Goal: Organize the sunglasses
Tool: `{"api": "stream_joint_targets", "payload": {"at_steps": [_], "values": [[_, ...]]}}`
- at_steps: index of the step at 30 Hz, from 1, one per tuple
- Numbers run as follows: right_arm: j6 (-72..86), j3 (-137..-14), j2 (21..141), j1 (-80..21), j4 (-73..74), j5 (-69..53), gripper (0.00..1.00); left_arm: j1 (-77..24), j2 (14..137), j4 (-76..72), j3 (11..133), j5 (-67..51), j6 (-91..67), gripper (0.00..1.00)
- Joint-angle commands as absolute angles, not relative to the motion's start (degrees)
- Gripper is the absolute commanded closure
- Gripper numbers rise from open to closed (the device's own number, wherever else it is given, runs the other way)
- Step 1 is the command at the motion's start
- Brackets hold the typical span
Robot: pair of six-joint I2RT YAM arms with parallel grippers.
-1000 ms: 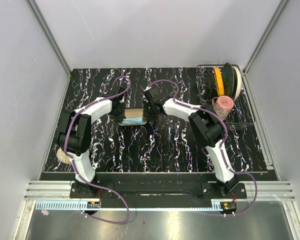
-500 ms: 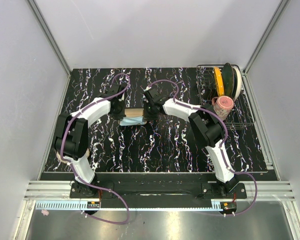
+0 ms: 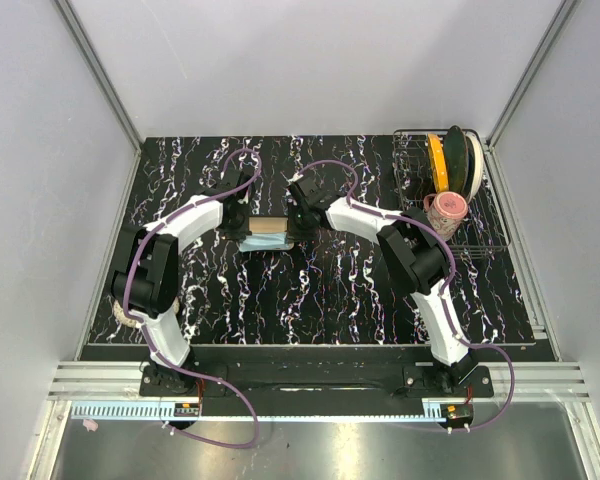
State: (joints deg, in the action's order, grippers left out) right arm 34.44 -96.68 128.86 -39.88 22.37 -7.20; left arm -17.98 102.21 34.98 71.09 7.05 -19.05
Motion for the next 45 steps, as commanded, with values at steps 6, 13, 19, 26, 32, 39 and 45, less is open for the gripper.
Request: {"api": "stream_joint_targets", "payload": {"at_steps": [6,13,19,26,32,39,45], "values": [[34.4,-94.6,126.5,-40.3,22.6,-7.6,1.00,-18.2,106.1,34.3,72.4,10.8,-19.9,1.00],[33.6,-94.7,126.2,-40.3,22.2,-8.2,1.00,-18.4,108.0,34.5,72.6,12.0,-20.2,1.00],[33.2,-92.5,125.2,-40.3,19.7,-8.7,1.00,-18.5,109.4,35.0,73.2,13.0,-21.1,1.00],[34.1,-90.6,123.8,-40.3,19.3,-6.6,1.00,-18.4,109.8,34.7,73.4,13.5,-21.9,1.00],[34.9,-91.5,123.8,-40.2,21.6,-2.6,1.00,-18.4,110.5,34.6,73.7,13.2,-22.3,1.00],[34.5,-91.9,123.0,-40.3,22.4,-0.3,0.91,-18.5,111.0,34.8,73.7,13.4,-22.7,1.00],[34.1,-90.9,121.6,-40.3,21.7,-0.3,0.68,-18.5,111.4,34.8,73.7,13.4,-22.7,1.00]]}}
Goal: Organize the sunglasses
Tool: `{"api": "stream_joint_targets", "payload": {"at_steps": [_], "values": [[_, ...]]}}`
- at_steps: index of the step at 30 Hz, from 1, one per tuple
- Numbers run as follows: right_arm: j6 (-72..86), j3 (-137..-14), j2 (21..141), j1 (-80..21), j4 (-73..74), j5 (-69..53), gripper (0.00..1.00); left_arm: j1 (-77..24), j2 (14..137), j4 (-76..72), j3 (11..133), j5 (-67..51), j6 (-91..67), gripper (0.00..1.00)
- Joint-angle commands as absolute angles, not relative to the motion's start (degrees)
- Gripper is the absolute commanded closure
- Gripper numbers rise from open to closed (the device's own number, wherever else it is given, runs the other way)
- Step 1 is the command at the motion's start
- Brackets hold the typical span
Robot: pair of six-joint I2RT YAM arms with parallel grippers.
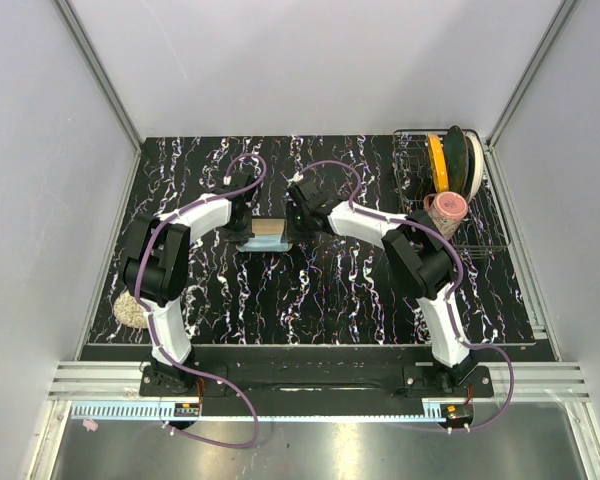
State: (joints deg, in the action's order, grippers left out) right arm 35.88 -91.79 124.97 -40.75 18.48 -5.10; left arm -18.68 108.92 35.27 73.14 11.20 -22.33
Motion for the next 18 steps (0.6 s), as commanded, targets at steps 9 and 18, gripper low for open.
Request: {"api": "stream_joint_targets", "payload": {"at_steps": [9,18], "values": [[33.8,-89.3,119.1,-40.3,21.4,1.8,0.67,-18.9,111.5,34.8,73.3,13.4,-22.7,1.00],[33.5,-88.7,118.9,-40.3,22.5,3.1,0.69,-19.0,111.3,34.8,73.2,13.4,-22.7,1.00]]}}
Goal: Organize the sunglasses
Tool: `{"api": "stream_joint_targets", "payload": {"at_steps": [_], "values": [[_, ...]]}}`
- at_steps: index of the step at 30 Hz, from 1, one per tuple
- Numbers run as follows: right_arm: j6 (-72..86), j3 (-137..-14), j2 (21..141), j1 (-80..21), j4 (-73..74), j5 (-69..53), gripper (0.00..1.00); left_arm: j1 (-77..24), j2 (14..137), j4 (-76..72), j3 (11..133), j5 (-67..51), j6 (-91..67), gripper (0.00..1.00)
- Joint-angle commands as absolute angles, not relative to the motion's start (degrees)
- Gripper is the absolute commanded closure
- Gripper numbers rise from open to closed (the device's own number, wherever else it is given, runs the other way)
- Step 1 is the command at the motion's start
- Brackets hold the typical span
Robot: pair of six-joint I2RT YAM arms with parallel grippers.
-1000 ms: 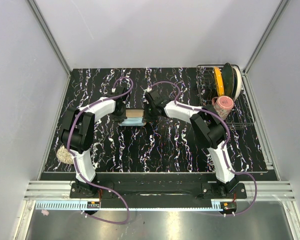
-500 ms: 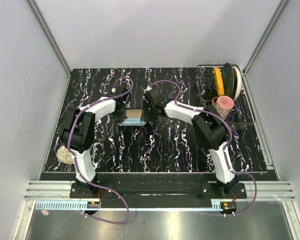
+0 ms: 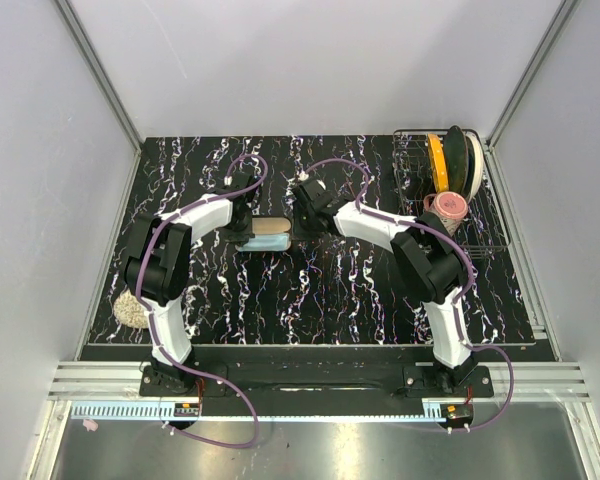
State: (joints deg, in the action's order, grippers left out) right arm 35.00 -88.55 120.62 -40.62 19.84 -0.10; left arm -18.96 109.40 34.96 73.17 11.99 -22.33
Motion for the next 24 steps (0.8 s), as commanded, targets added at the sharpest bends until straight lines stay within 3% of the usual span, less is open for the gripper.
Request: {"api": "stream_joint_targets", "payload": {"at_steps": [1,10,21,24], "values": [[33.3,-88.8,119.4,-40.3,22.6,2.8,0.70,-19.1,111.3,34.7,73.2,13.4,-22.7,1.00],[31.6,-90.6,122.0,-40.3,22.5,-2.5,0.74,-19.1,110.6,34.8,73.1,13.3,-22.6,1.00],[27.4,-89.6,123.5,-40.3,22.1,-6.1,0.98,-19.0,108.9,34.8,73.0,12.4,-22.4,1.00],[26.4,-89.4,123.7,-40.3,22.1,-6.0,1.00,-19.1,108.0,34.5,72.5,12.2,-22.2,1.00]]}}
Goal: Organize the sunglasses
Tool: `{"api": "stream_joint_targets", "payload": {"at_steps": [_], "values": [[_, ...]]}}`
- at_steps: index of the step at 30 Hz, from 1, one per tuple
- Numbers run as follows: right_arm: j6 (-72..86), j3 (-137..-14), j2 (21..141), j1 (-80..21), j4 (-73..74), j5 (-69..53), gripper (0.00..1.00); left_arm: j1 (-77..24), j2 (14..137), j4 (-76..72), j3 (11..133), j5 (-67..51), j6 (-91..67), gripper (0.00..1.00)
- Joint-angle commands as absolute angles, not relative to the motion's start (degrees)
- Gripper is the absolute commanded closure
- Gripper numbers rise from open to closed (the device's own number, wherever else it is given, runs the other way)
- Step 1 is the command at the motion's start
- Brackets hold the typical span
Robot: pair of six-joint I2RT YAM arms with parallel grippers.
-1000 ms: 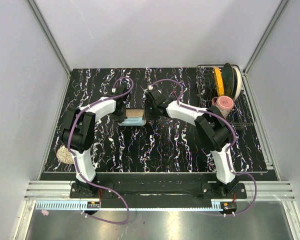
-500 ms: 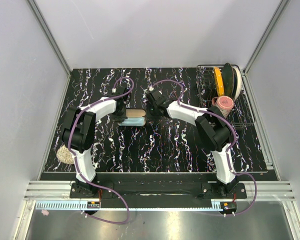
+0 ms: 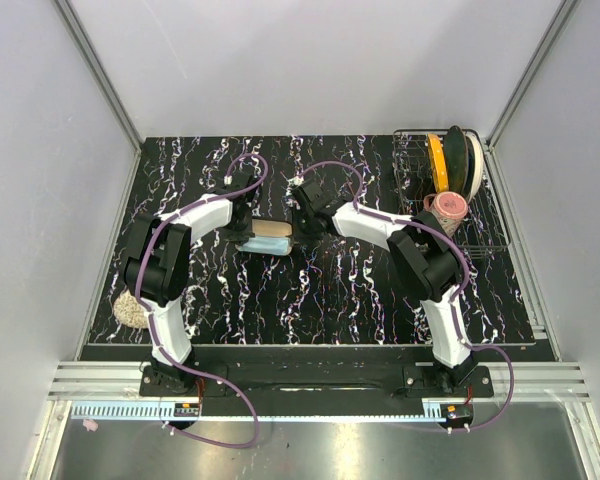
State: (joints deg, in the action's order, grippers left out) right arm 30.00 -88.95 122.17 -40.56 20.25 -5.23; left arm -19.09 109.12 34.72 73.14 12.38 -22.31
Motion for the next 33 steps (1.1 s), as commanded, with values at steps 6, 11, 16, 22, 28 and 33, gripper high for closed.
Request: {"api": "stream_joint_targets", "payload": {"at_steps": [6,11,16,22,28,33], "values": [[25.6,-89.2,123.5,-40.3,22.2,-5.2,1.00,-19.0,105.6,33.3,71.6,12.0,-21.2,1.00],[25.7,-89.1,123.3,-40.3,22.1,-5.1,1.00,-19.2,105.1,32.6,71.5,12.6,-20.3,1.00],[25.1,-88.9,123.1,-40.3,22.1,-4.7,1.00,-19.7,105.0,32.0,71.5,13.4,-19.7,1.00],[23.9,-88.6,122.8,-40.6,22.1,-3.5,1.00,-20.0,105.0,32.3,71.9,15.5,-19.3,1.00],[22.9,-88.6,122.7,-41.1,22.1,-2.6,1.00,-20.0,105.0,31.9,72.0,16.2,-19.4,1.00],[22.9,-88.7,122.4,-41.3,22.1,-2.0,1.00,-20.2,104.9,30.9,71.5,15.4,-19.8,1.00]]}}
